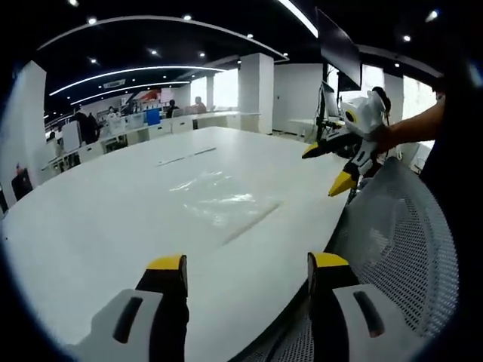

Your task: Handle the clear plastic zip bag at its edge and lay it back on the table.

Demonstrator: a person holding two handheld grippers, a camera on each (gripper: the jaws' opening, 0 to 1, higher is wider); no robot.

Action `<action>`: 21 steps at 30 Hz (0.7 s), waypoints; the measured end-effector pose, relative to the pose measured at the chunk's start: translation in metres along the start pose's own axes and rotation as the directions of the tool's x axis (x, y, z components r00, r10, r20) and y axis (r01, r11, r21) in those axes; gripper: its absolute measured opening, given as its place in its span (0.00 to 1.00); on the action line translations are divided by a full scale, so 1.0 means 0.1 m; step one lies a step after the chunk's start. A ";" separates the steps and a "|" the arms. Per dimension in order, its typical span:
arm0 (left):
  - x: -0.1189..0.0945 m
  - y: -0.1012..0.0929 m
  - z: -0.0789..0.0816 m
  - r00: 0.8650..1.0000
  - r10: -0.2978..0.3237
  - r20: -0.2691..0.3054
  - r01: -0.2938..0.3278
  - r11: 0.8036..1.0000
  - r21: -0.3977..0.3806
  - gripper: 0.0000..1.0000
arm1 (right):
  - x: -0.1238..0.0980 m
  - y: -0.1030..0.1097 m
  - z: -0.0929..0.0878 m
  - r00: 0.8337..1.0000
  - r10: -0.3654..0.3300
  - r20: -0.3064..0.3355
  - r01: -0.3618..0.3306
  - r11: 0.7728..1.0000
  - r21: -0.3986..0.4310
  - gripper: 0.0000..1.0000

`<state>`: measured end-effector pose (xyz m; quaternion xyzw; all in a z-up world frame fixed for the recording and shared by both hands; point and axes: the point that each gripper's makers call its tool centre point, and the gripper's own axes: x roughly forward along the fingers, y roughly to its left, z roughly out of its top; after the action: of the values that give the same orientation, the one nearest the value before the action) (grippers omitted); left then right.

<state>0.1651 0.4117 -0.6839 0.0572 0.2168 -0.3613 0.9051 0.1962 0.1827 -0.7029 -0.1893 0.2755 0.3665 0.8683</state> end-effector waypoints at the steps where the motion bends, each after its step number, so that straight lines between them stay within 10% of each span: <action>1: 0.00 0.00 0.00 1.000 -0.001 0.002 0.001 1.000 -0.001 0.64 | -0.03 -0.01 -0.04 1.000 -0.003 0.010 0.003 1.000 0.023 0.85; 21: 0.08 -0.03 0.02 0.999 -0.020 0.035 0.017 0.995 0.098 0.89 | -0.30 0.02 -0.08 0.979 -0.136 0.149 0.118 0.985 0.124 1.00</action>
<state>0.1689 0.4042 -0.6851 0.0928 0.1830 -0.3809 0.9015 0.1749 0.1638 -0.6910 -0.1271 0.2144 0.3074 0.9184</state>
